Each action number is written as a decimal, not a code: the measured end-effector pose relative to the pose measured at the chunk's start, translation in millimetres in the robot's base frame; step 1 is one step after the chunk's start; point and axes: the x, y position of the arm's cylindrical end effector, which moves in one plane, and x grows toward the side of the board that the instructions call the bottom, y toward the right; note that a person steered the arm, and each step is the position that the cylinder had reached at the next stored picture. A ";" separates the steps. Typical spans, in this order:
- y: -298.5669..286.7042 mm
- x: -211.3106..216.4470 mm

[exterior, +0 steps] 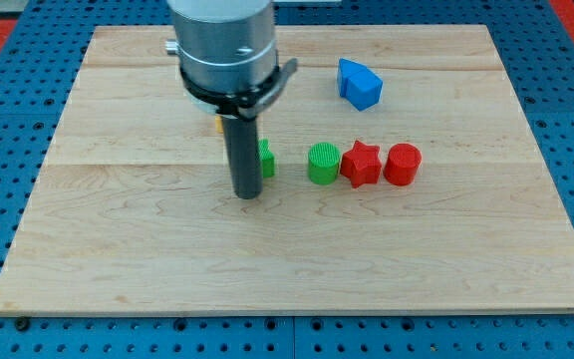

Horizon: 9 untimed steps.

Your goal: Move the yellow blocks close parallel to the left of the blue blocks

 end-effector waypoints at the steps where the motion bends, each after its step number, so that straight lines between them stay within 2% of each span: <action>1: 23.5 15.9; 2: 7.8 46.6; 3: -120.9 46.1; 4: -211.8 9.7; 5: -221.4 -68.3; 6: -183.7 -162.4; 7: -85.7 -195.3; 8: 7.2 -195.9; 9: 14.4 -171.7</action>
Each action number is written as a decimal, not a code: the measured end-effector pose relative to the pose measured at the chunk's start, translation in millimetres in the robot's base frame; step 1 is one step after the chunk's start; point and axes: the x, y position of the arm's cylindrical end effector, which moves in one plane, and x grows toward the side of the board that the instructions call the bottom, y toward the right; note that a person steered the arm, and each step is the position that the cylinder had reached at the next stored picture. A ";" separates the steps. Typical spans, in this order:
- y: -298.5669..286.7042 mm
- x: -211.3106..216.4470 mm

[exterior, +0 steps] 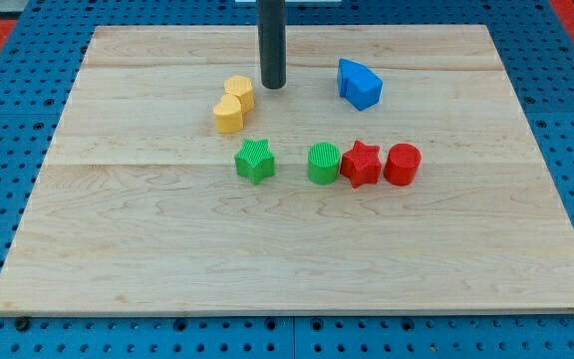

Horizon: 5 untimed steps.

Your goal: Move the yellow blocks close parallel to the left of the blue blocks

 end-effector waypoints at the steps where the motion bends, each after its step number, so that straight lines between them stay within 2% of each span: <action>1: -2.0 9.6; 3: -131.2 -9.1; 4: -115.4 -7.7; 5: -27.4 3.8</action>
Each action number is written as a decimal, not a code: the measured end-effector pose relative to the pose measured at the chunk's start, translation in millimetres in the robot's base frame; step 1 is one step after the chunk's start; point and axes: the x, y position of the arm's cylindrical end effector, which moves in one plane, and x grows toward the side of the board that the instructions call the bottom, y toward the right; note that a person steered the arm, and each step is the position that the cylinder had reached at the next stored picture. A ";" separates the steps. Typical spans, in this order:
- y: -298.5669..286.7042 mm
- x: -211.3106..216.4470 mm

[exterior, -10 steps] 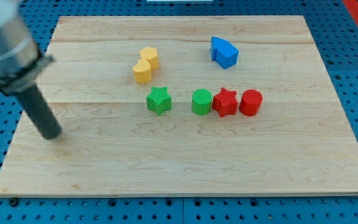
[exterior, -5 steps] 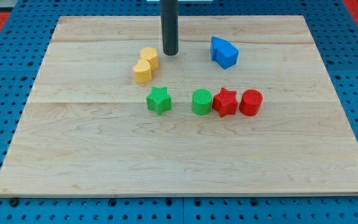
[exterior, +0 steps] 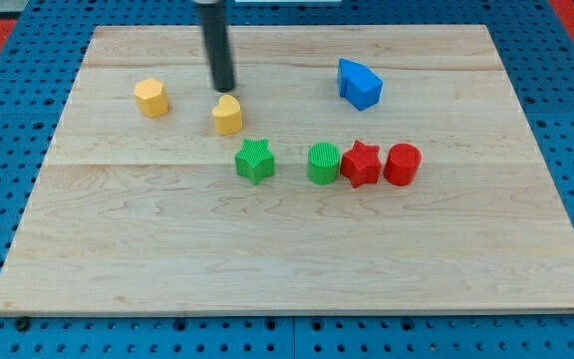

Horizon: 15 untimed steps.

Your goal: Move the yellow blocks close parallel to the left of the blue blocks

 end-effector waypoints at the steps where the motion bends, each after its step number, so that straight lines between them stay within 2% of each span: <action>1: 48.1 27.0; 2: 17.2 45.3; 5: -166.1 50.0; 7: -143.8 58.9; 8: -121.6 52.6; 9: -124.4 29.8; 10: -155.4 4.7; 11: -172.5 -1.4; 12: -249.2 -1.9; 13: -258.3 10.8; 14: -257.4 66.8; 15: -255.4 77.5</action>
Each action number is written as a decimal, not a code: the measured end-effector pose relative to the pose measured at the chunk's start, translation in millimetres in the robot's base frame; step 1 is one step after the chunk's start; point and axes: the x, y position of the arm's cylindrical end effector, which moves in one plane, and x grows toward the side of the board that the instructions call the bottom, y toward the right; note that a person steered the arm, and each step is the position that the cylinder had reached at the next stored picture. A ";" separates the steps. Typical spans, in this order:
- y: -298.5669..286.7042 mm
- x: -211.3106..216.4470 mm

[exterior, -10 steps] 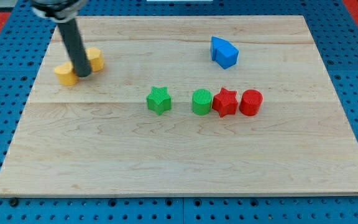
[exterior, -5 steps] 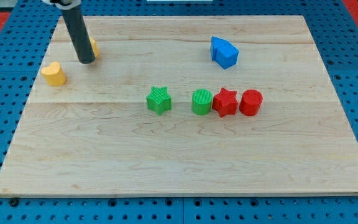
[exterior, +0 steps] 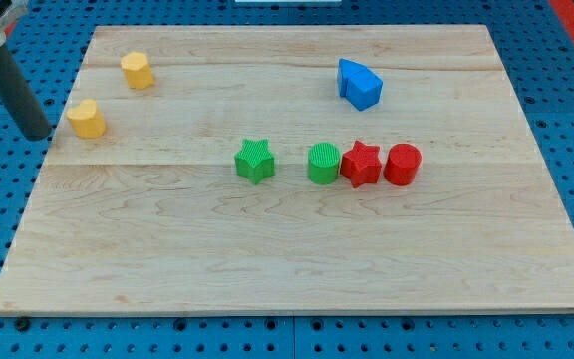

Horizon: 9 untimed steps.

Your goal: Move the yellow blocks close parallel to the left of the blue blocks

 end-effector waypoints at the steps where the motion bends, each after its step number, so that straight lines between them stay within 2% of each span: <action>1: 28.8 -29.9; 2: 29.3 -7.6; 3: 4.8 4.5; 5: 82.2 7.2; 8: 71.0 -38.3; 9: 62.7 -11.8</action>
